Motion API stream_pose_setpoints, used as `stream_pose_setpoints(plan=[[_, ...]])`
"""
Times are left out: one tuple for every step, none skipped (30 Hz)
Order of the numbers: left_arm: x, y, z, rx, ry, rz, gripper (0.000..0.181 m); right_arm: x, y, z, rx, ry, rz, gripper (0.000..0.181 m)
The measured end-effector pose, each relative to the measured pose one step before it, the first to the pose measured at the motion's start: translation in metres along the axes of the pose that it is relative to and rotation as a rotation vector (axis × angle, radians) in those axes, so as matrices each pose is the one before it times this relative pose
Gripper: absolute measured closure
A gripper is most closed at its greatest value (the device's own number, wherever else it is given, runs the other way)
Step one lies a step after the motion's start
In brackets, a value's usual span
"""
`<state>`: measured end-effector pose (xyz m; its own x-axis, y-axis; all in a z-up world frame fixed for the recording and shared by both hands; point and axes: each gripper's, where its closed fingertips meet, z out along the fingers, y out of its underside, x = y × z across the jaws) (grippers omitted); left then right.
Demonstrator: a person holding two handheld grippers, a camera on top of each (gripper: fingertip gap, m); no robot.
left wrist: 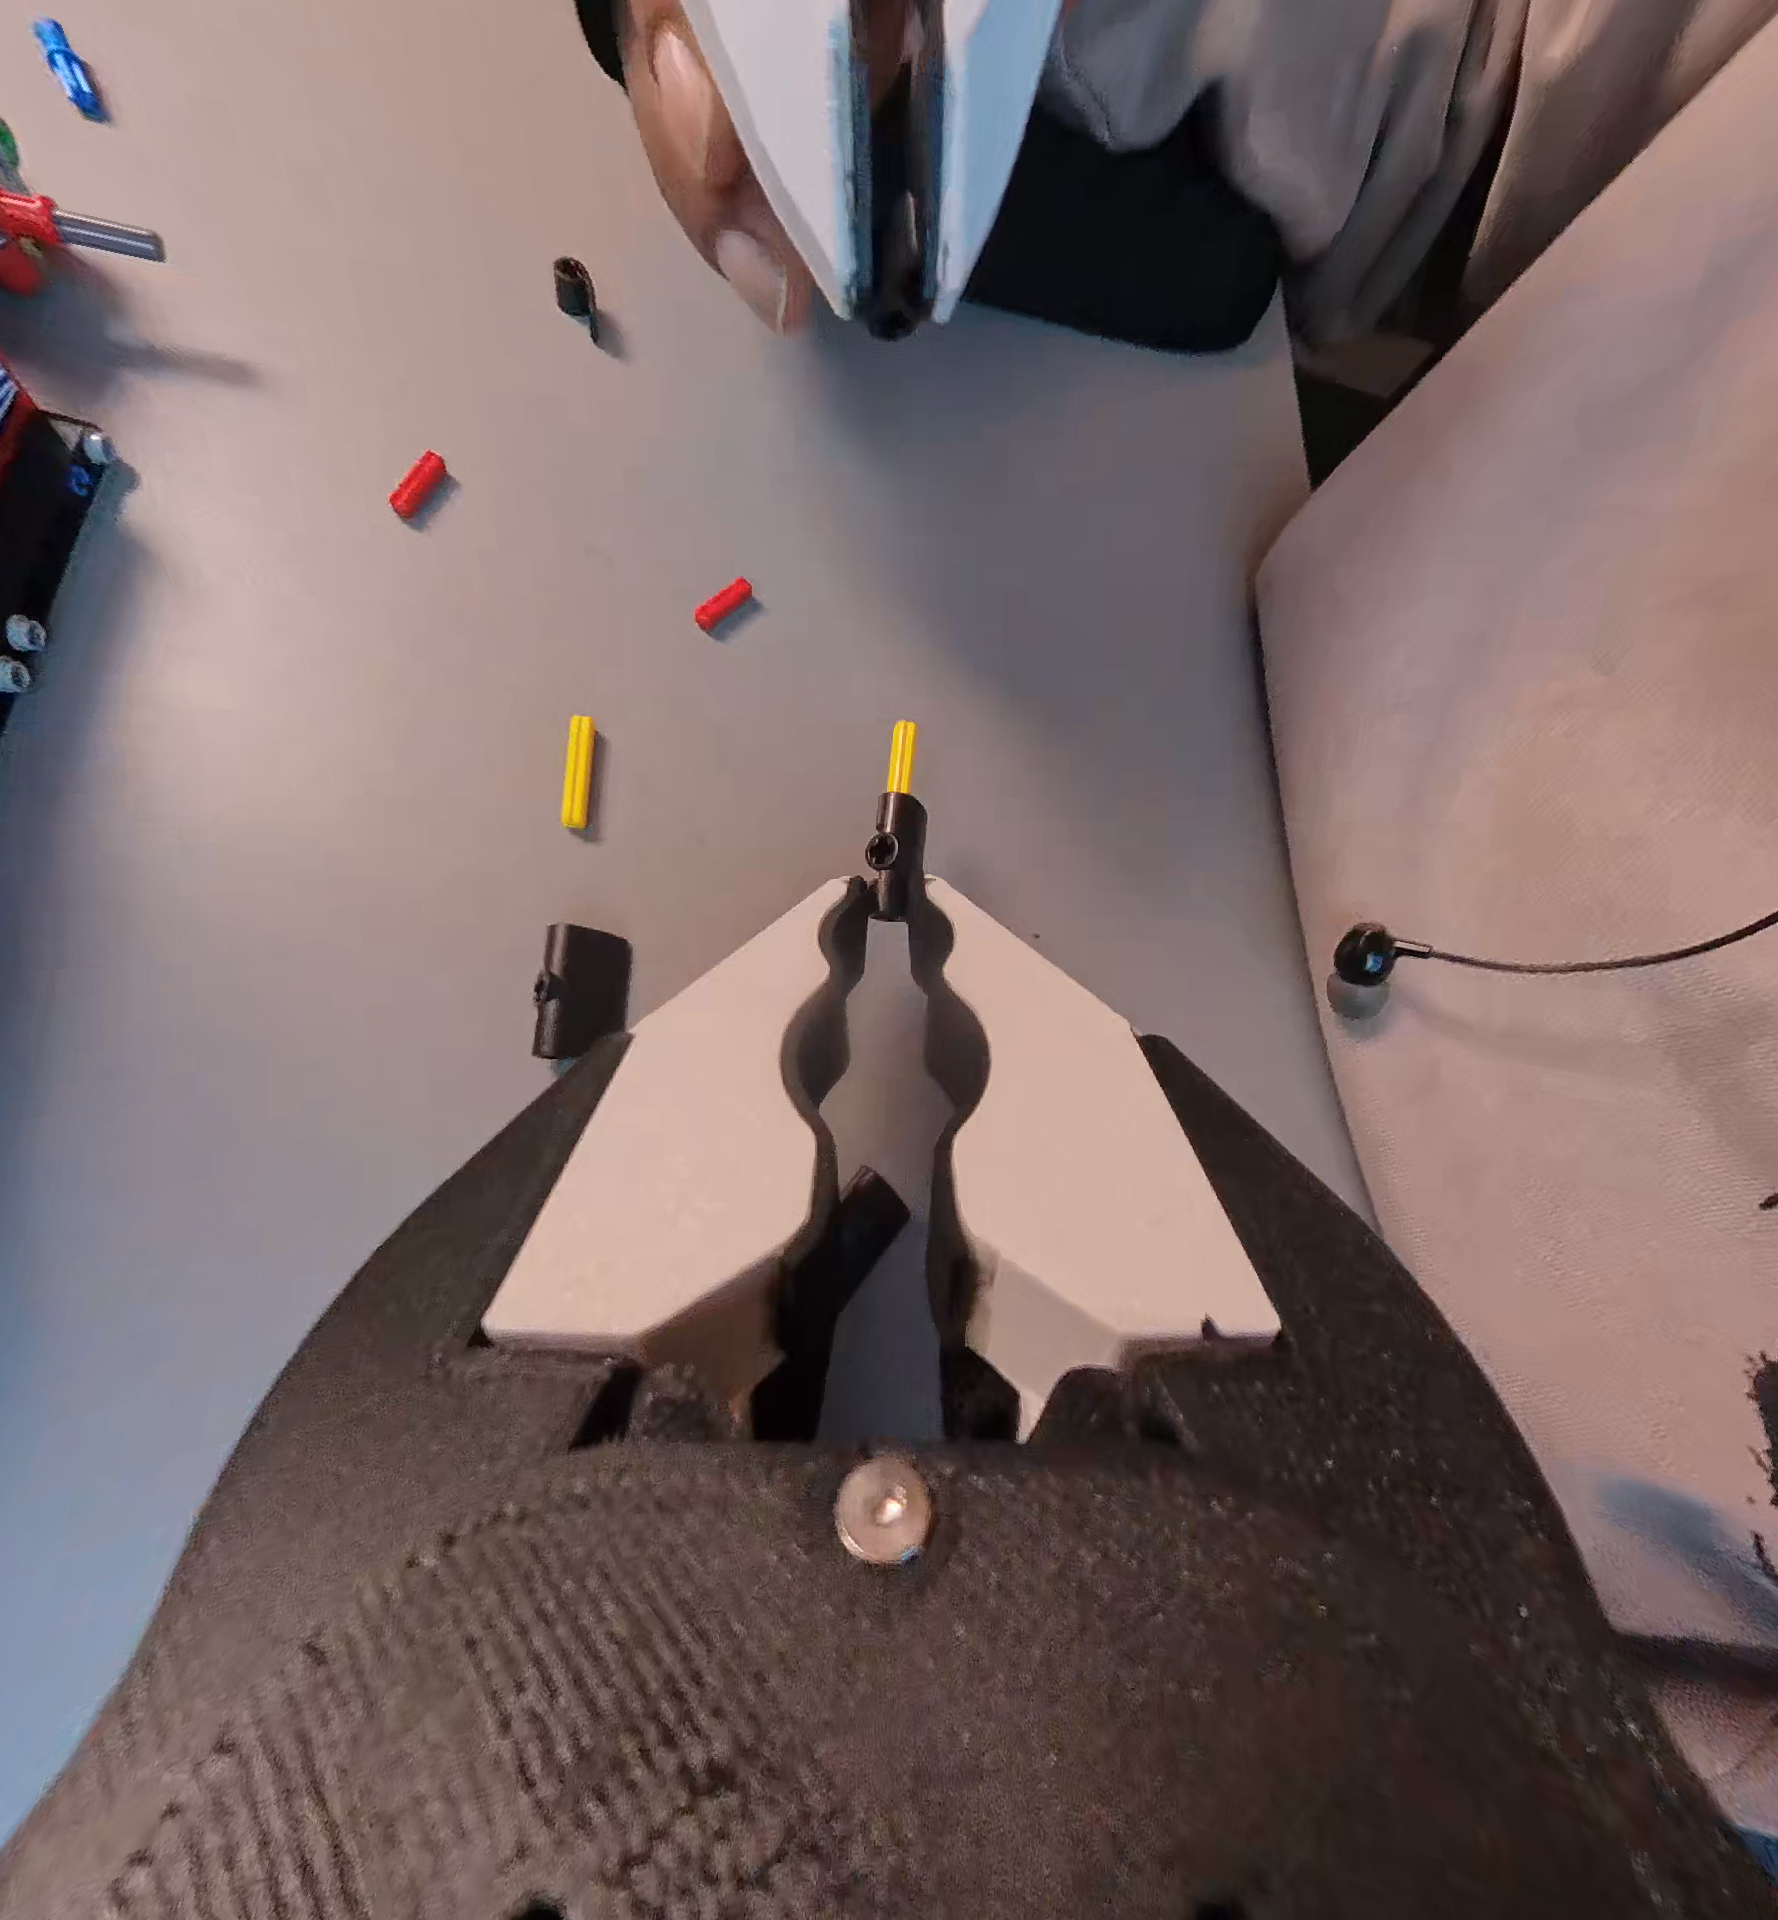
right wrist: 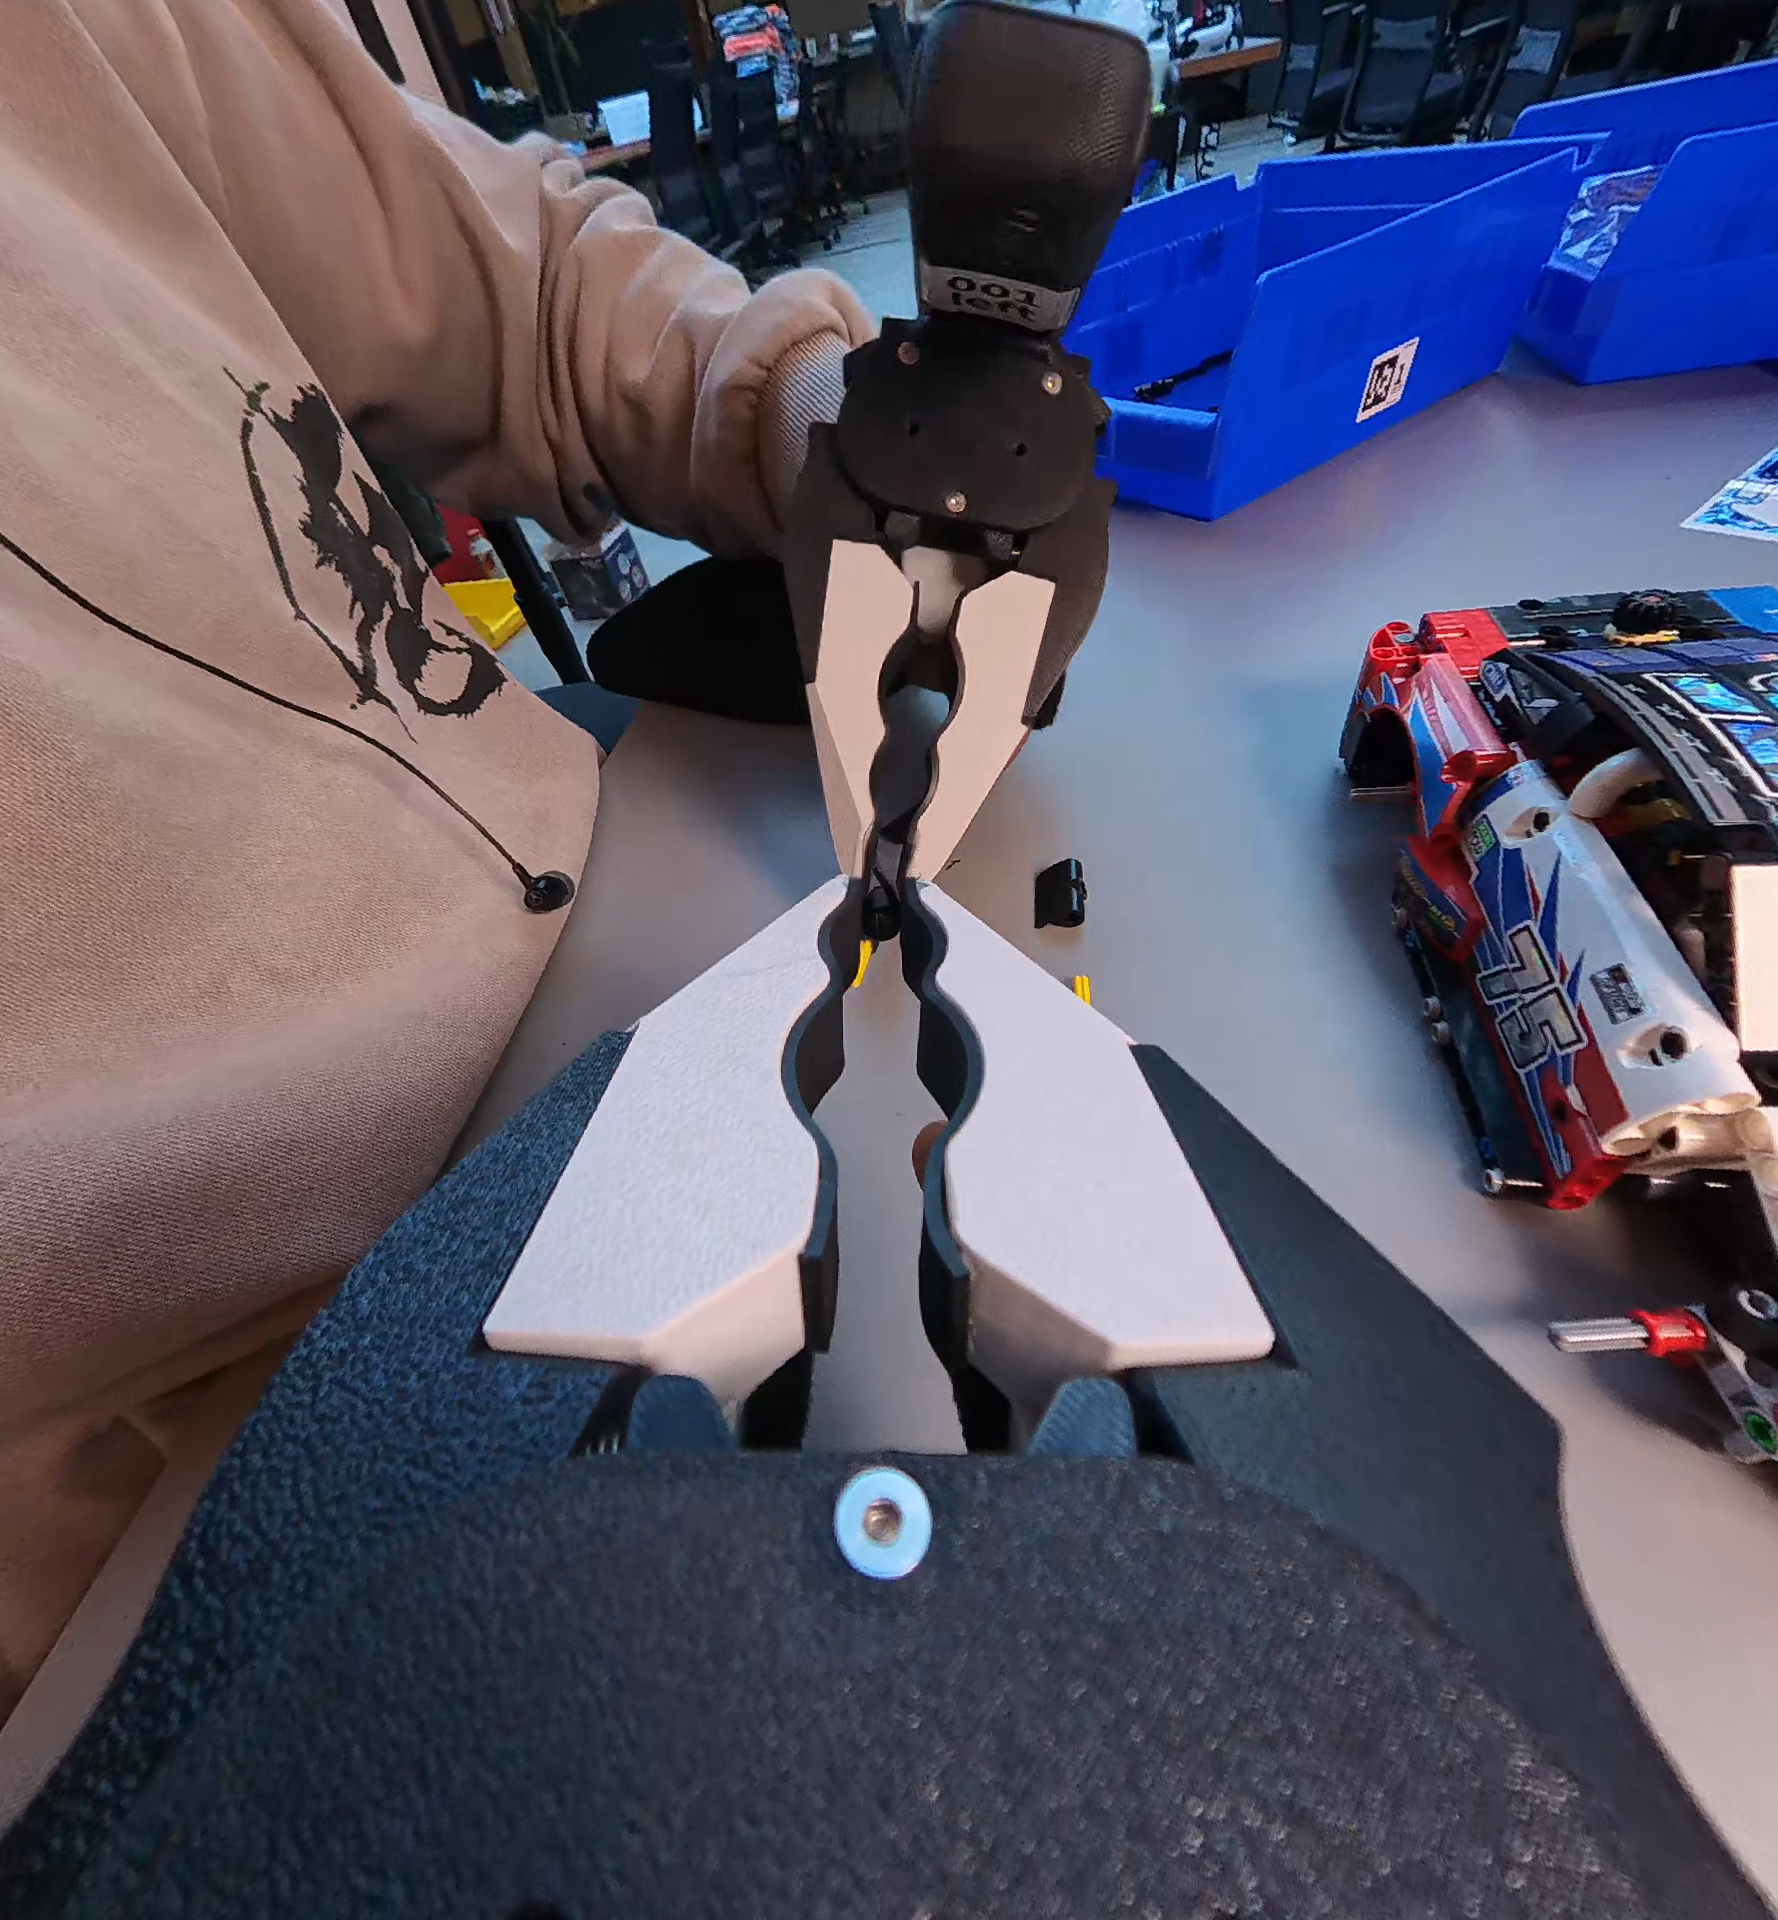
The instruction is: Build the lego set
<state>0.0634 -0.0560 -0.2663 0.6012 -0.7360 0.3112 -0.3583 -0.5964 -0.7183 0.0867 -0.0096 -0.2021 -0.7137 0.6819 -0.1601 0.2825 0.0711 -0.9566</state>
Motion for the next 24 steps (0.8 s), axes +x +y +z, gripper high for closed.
stream_pose_setpoints(plan=[[0.00065,-0.00515,-0.00151,0.0415,0.0185,-0.0320,0.176,0.00020,-0.00076,-0.00040,0.0057,-0.0002,0.0012,0.176],[0.00143,-0.00694,-0.00208,0.0510,0.0185,-0.0193,0.176,0.00016,-0.00144,-0.00055,0.0101,-0.0001,-0.0006,0.176],[0.00265,-0.00816,-0.00229,0.0562,0.0234,-0.0125,0.176,-0.00004,-0.00202,-0.00071,0.0134,-0.0010,-0.0009,0.176],[0.00427,-0.00989,-0.00242,0.0647,0.0345,-0.0182,0.176,-0.00029,-0.00240,-0.00086,0.0149,-0.0025,0.0000,0.176],[0.00306,-0.01054,-0.00217,0.0684,0.0288,-0.0236,0.176,-0.00092,-0.00311,-0.00096,0.0182,-0.0056,-0.0001,0.176],[0.00318,-0.00986,-0.00177,0.0635,0.0280,-0.0195,0.176,-0.00111,-0.00410,-0.00106,0.0227,-0.0059,-0.0003,0.176],[0.00245,-0.00874,-0.00107,0.0570,0.0225,-0.0148,0.176,-0.00138,-0.00503,-0.00134,0.0273,-0.0080,0.0000,0.177],[0.00177,-0.00827,-0.00095,0.0537,0.0179,-0.0153,0.176,-0.00200,-0.00653,-0.00170,0.0360,-0.0117,0.0008,0.177],[0.00215,-0.00702,-0.00053,0.0460,0.0223,-0.0210,0.176,-0.00148,-0.00730,-0.00193,0.0405,-0.0079,0.0040,0.177],[0.00115,-0.00578,-0.00012,0.0382,0.0163,-0.0227,0.176,-0.00106,-0.00690,-0.00194,0.0364,-0.0074,0.0058,0.177],[0.00123,-0.00419,0.00019,0.0289,0.0174,-0.0247,0.176,-0.00050,-0.00590,-0.00176,0.0313,-0.0029,0.0037,0.177],[0.00119,-0.00206,0.00055,0.0159,0.0173,-0.0283,0.177,-0.00063,-0.00508,-0.00160,0.0269,-0.0028,-0.0028,0.177],[0.00036,-0.00117,0.00075,0.0108,0.0104,-0.0295,0.177,-0.00100,-0.00389,-0.00114,0.0214,-0.0044,-0.0059,0.177],[0.00058,-0.00020,0.00095,0.0052,0.0117,-0.0316,0.177,-0.00065,-0.00209,-0.00080,0.0107,-0.0028,-0.0066,0.177],[0.00078,-0.00032,0.00103,0.0083,0.0117,-0.0324,0.177,0.00029,0.00020,-0.00029,-0.0030,0.0028,-0.0073,0.177],[0.00111,-0.00003,0.00142,0.0082,0.0128,-0.0315,0.177,0.00074,0.00278,0.00013,-0.0169,0.0037,-0.0059,0.177],[0.00190,0.00030,0.00146,0.0075,0.0168,-0.0228,0.177,-0.00028,0.00337,0.00037,-0.0161,-0.0035,-0.0049,0.177],[0.00085,0.00127,0.00171,0.0031,0.0099,-0.0193,0.177,-0.00083,0.00189,0.00055,-0.0055,-0.0077,0.0000,0.177],[0.00116,0.00119,0.00152,0.0048,0.0130,-0.0194,0.177,-0.00172,0.00098,0.00056,-0.0001,-0.0140,0.0024,0.177],[0.00108,0.00124,0.00150,0.0044,0.0150,-0.0242,0.177,-0.00151,0.00051,0.00056,0.0019,-0.0135,0.0000,0.177],[0.00098,0.00084,0.00124,0.0057,0.0150,-0.0216,0.177,-0.00154,-0.00017,0.00059,0.0048,-0.0131,-0.0028,0.177],[0.00054,0.00101,0.00100,0.0028,0.0105,-0.0197,0.177,-0.00188,0.00000,0.00055,0.0035,-0.0156,-0.0017,0.177],[0.00025,0.00116,0.00083,-0.0009,0.0083,-0.0189,0.177,-0.00170,0.00026,0.00058,0.0015,-0.0151,0.0002,0.177],[0.00097,0.00041,0.00087,0.0033,0.0125,-0.0166,0.177,-0.00085,0.00042,0.00074,0.0019,-0.0098,-0.0005,0.177]])
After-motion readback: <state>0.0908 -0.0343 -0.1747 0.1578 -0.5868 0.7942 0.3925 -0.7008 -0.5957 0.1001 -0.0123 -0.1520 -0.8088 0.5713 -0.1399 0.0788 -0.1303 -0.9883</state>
